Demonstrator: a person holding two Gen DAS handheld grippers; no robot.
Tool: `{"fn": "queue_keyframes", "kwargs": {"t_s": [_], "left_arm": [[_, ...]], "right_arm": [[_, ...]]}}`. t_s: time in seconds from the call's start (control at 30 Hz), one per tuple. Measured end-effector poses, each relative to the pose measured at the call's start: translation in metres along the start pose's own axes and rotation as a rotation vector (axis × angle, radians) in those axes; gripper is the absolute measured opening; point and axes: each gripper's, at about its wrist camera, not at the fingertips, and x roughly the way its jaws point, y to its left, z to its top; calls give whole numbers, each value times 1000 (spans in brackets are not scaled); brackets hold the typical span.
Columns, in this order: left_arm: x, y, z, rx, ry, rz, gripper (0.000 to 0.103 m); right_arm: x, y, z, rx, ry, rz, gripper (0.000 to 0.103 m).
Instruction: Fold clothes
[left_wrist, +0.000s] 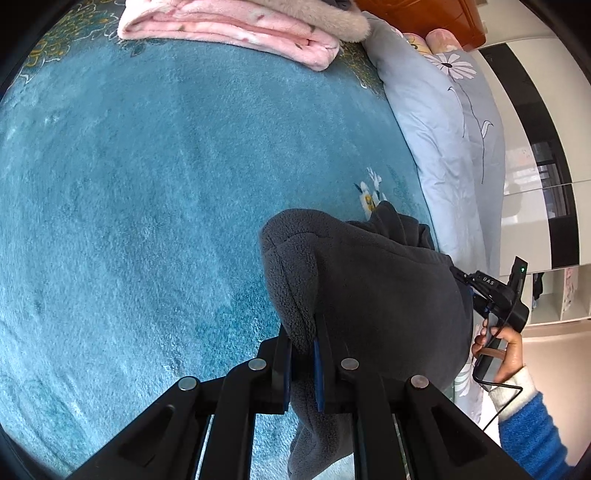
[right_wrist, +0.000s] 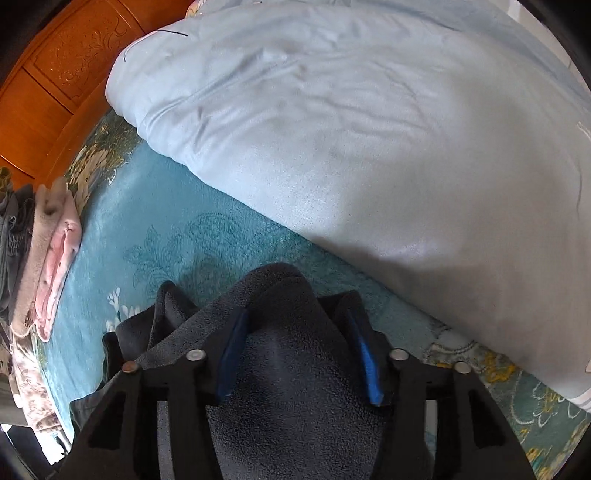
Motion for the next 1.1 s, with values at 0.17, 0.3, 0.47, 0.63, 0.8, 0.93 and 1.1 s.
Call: {"fn": "queue_keyframes", "kwargs": {"t_s": [0.17, 0.3, 0.47, 0.63, 0.8, 0.93, 1.1], "left_arm": [[-27, -12, 3, 38, -52, -67, 9], [-45, -18, 6, 44, -117, -107, 9], [-7, 10, 9, -59, -34, -27, 9], [6, 15, 10, -65, 2, -6, 10], [-6, -1, 25, -7, -4, -41, 14], [-24, 3, 17, 20, -13, -33, 49], [-31, 32, -36, -135, -16, -111, 68]], "right_arm": [[-30, 14, 0, -64, -76, 29, 7], [-73, 14, 9, -23, -216, 152, 6], [-52, 9, 11, 24, -173, 117, 6], [-10, 0, 1, 105, -76, 69, 7], [-32, -2, 5, 93, -132, 83, 23], [-73, -22, -9, 157, -223, 177, 58], [-100, -65, -65, 273, -213, 273, 76]]}}
